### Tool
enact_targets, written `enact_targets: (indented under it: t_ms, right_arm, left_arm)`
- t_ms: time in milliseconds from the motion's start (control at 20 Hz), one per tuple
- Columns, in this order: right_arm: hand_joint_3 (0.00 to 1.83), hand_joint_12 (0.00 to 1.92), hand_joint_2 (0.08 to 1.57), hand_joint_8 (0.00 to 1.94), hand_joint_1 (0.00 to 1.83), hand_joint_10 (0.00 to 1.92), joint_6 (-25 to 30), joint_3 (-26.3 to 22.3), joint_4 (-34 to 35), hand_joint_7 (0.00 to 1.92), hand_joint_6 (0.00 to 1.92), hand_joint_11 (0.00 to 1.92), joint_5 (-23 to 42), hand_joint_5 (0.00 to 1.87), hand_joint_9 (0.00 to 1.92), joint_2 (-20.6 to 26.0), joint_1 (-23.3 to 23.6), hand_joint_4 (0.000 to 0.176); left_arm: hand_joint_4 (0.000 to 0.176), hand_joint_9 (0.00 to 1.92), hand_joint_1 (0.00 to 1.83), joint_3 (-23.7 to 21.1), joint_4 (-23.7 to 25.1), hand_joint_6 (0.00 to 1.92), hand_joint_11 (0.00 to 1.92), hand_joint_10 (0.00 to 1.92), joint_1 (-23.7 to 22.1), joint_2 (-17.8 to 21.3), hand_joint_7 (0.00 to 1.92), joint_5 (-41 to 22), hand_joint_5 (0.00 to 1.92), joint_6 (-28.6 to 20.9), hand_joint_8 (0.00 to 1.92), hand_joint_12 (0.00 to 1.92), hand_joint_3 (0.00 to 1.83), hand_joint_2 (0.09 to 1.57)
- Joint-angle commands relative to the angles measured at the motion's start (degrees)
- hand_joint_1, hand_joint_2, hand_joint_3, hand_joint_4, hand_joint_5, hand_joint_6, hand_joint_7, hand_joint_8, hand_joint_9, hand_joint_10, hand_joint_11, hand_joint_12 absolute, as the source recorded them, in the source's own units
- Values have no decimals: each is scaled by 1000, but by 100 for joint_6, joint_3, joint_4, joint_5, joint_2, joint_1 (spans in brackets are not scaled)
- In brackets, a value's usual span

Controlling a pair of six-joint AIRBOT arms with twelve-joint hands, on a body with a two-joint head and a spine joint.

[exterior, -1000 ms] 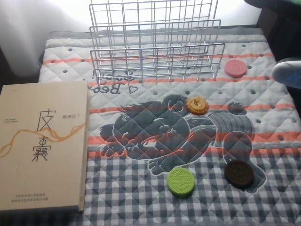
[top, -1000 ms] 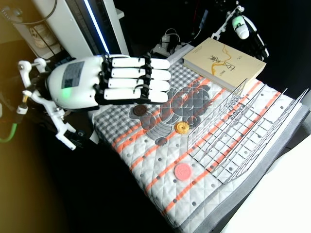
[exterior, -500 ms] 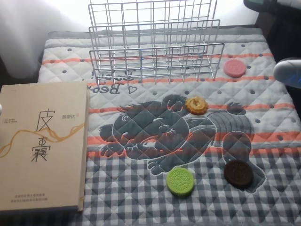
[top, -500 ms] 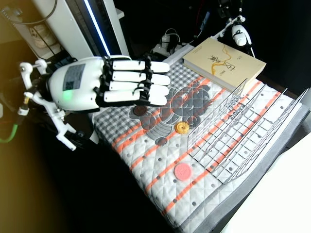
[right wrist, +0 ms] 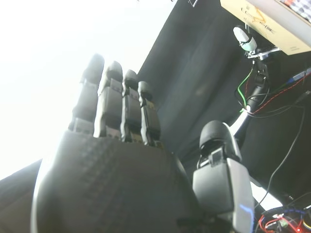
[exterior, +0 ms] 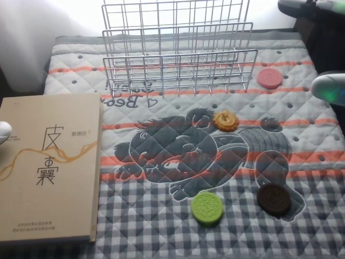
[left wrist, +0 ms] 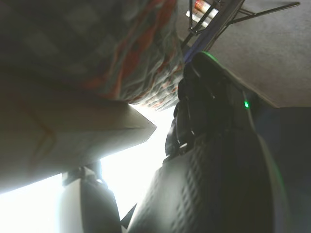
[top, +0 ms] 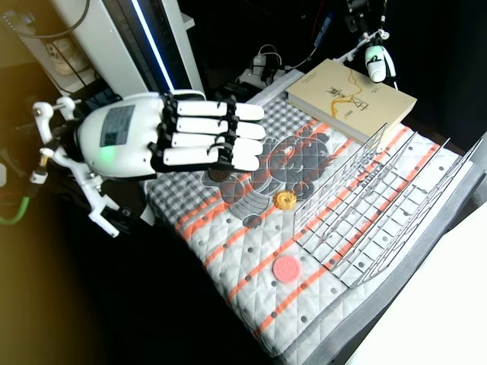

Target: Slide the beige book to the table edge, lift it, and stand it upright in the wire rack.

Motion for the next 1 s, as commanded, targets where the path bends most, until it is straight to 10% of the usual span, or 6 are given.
enact_targets:
  t_ms: [0, 250, 550, 700, 800, 950]
  right_arm:
    - [0, 466, 1201, 0, 42, 0, 6, 19, 224, 213, 1, 49, 658, 139, 225, -9, 40, 0]
    - [6, 282, 1195, 5, 171, 9, 12, 21, 225, 152, 3, 27, 647, 170, 107, -36, 17, 0]
    - [1, 278, 1189, 0, 167, 2, 19, 21, 248, 138, 0, 35, 641, 158, 114, -37, -16, 0]
    - [2, 280, 1189, 5, 144, 6, 30, 20, 277, 151, 4, 54, 640, 170, 130, -36, -56, 0]
    - [0, 280, 1183, 4, 139, 9, 46, 18, 297, 155, 3, 78, 640, 171, 150, -34, -94, 0]
    - [6, 240, 1185, 8, 115, 8, 56, 18, 338, 173, 8, 137, 642, 187, 177, -33, -152, 0]
  left_arm:
    - [0, 559, 519, 50, -114, 0, 28, 77, -67, 21, 449, -587, 0, -94, 26, 1602, 0, 816]
    - [0, 1432, 605, 100, -24, 15, 1027, 292, -182, 40, 1344, -537, 999, -108, 80, 1179, 0, 1057]
    - [0, 1283, 438, 138, -31, 11, 1075, 1036, -218, 81, 1513, -530, 1199, -110, 110, 1572, 1, 1090]
    - [0, 1128, 792, 168, -136, 0, 951, 1326, -216, 111, 1218, -522, 1208, -110, 646, 1701, 1, 1181]
    - [0, 1193, 1086, 206, -299, 970, 961, 1195, -209, 145, 1294, -527, 966, -67, 459, 1620, 0, 1139]
    - [0, 1201, 1097, 230, -675, 1182, 1045, 1004, -131, 246, 1284, -615, 841, 76, 263, 1512, 0, 1195]
